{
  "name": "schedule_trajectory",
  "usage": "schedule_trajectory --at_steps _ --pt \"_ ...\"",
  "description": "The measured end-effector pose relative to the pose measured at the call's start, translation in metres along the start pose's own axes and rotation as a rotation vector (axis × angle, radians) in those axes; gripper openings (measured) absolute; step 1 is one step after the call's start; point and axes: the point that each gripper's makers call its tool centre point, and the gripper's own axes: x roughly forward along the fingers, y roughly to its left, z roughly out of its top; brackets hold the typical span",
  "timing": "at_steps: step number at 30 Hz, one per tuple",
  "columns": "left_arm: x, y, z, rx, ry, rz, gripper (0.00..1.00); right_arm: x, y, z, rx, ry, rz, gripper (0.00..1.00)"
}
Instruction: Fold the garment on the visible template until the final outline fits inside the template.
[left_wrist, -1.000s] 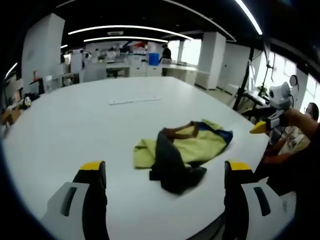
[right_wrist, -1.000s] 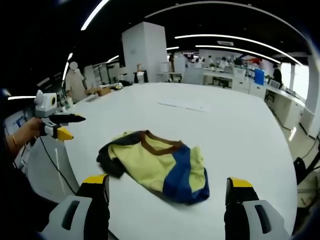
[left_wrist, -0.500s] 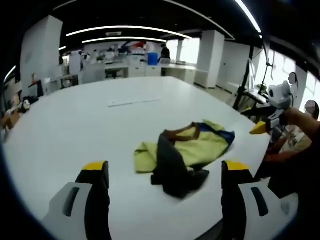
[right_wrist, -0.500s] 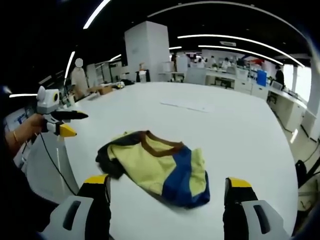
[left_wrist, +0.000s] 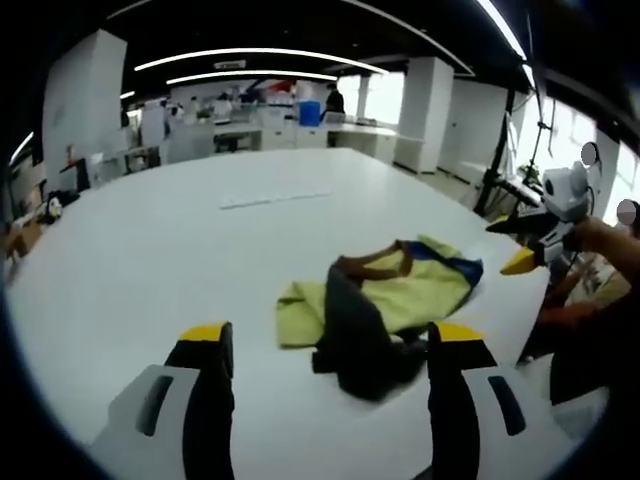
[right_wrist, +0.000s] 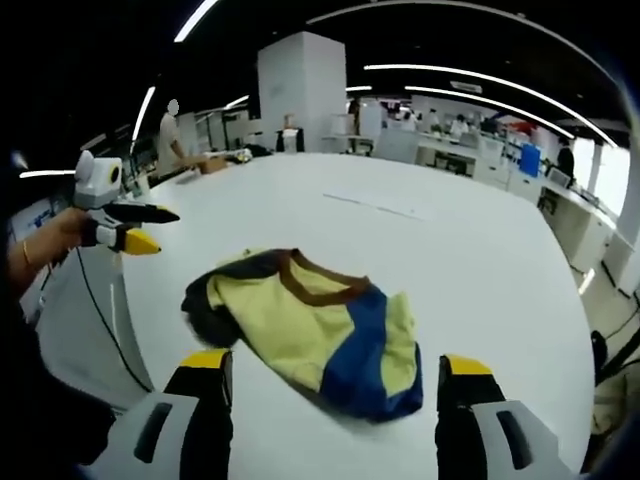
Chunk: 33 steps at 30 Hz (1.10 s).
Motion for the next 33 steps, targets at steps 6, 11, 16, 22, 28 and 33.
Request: schedule_trajectory --at_steps 6,11,16,22,28,33 --pt "0.009 0.005 -0.003 -0.014 0.008 -0.001 0.69 0.01 0.0 0.001 -0.009 0.008 0.004 0.71" --pt "0.018 0.007 -0.009 -0.002 0.035 -0.004 0.64 0.018 0.0 0.002 -0.011 0.012 0.005 0.64" --pt "0.027 0.011 -0.012 -0.009 0.047 -0.012 0.58 0.028 0.001 0.002 -0.004 0.022 0.017 0.58" --pt "0.039 0.008 -0.02 -0.029 0.067 -0.031 0.52 0.039 0.001 0.0 -0.002 0.037 0.025 0.52" --pt "0.05 0.006 -0.031 -0.023 0.109 -0.045 0.47 0.049 0.002 -0.006 0.014 0.056 0.037 0.45" --pt "0.057 0.005 -0.04 -0.041 0.137 -0.058 0.39 0.056 0.003 -0.012 0.011 0.077 0.054 0.41"
